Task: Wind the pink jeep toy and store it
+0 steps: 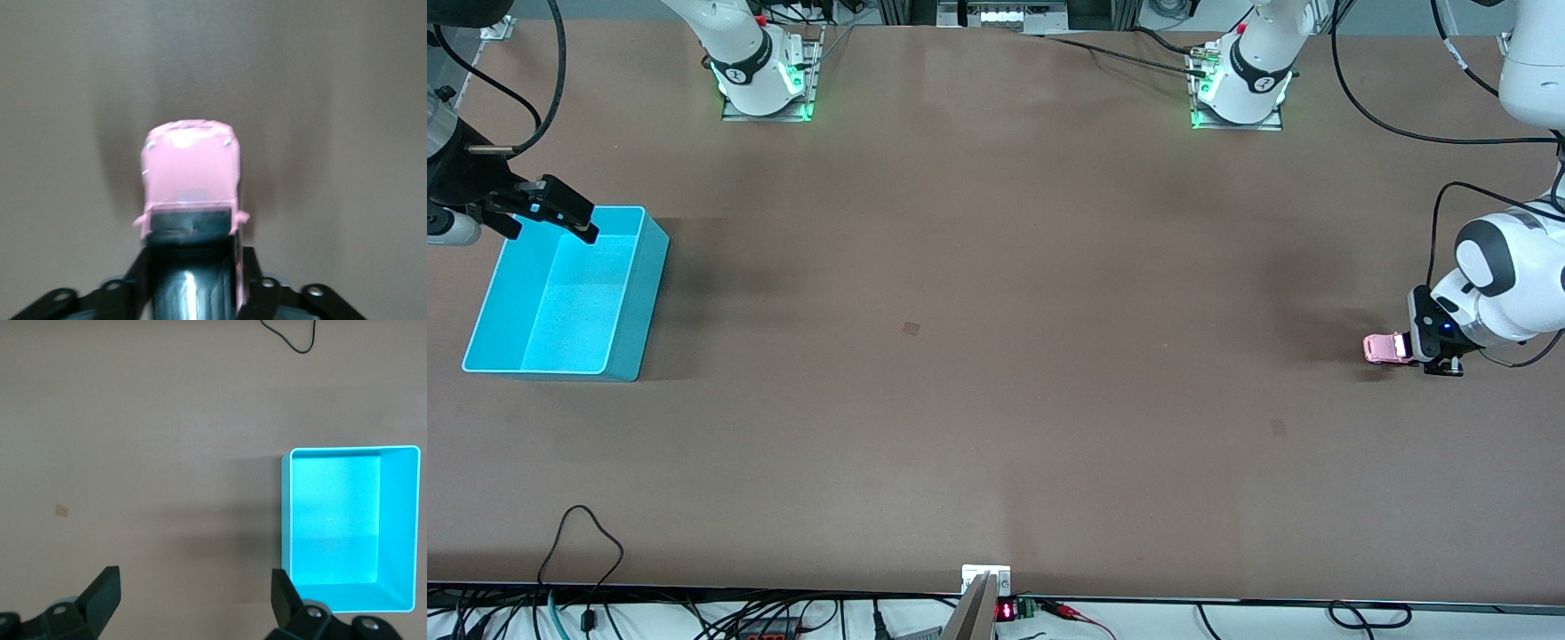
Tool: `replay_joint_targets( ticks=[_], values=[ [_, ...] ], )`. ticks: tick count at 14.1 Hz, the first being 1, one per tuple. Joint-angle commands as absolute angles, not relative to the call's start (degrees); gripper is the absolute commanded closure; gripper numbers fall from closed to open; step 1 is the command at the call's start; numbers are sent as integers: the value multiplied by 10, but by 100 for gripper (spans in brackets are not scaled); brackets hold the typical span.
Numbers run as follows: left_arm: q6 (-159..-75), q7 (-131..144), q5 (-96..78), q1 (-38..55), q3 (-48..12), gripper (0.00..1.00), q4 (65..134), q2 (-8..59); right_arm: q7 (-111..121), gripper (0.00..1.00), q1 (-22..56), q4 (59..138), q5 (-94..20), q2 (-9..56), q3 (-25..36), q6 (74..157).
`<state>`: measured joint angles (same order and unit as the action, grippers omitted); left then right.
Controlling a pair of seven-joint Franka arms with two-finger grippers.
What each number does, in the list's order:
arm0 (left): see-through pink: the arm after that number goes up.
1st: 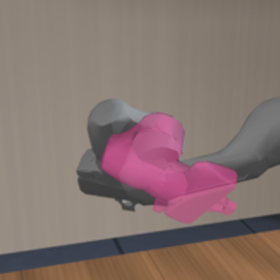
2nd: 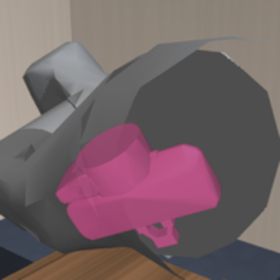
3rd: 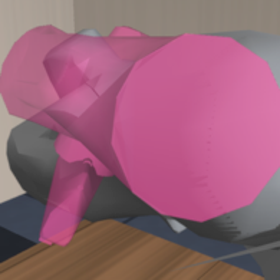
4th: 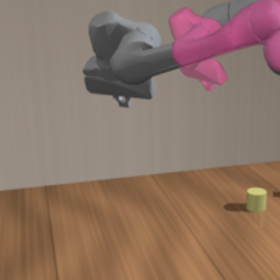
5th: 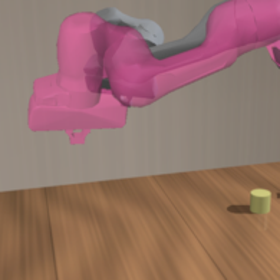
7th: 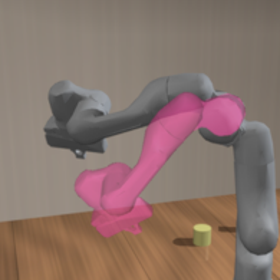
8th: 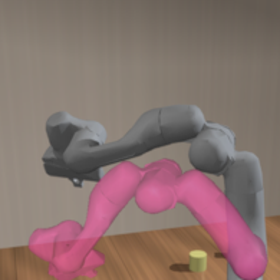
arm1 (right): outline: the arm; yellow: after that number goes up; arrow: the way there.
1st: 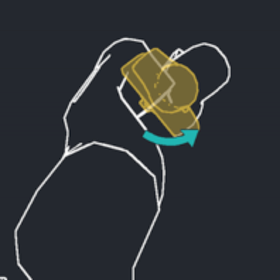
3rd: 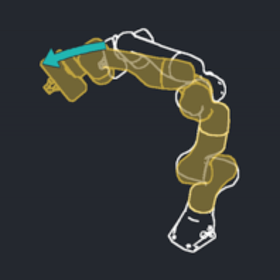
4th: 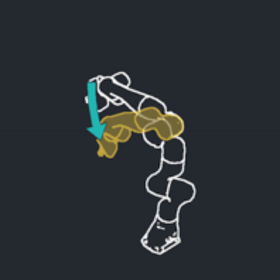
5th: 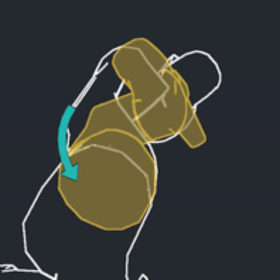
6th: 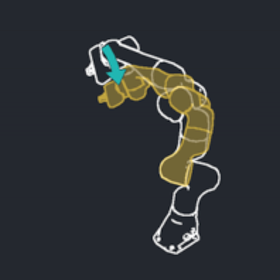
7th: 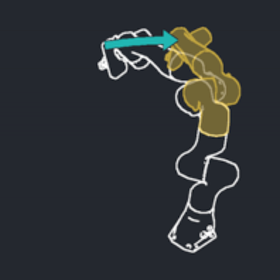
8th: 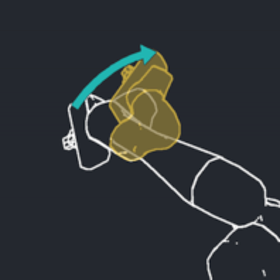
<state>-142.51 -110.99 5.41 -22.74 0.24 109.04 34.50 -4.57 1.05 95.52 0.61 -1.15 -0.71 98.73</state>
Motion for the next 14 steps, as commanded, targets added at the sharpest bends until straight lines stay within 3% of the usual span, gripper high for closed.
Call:
replay_joint_targets(
  ticks=[1, 10, 14],
  values=[
    [-1427, -1122, 63, -233, -4, 0, 1070, 364, -48, 0, 8, 942, 7, -7, -9, 978],
    [-1259, -1093, 63, -207, -8, 0, 1033, 285, -49, 0, 8, 942, 8, -6, -9, 979],
    [-1127, -1003, 76, -186, -10, 0, 951, 274, -49, 0, 7, 942, 8, -6, -9, 980]
  ],
)
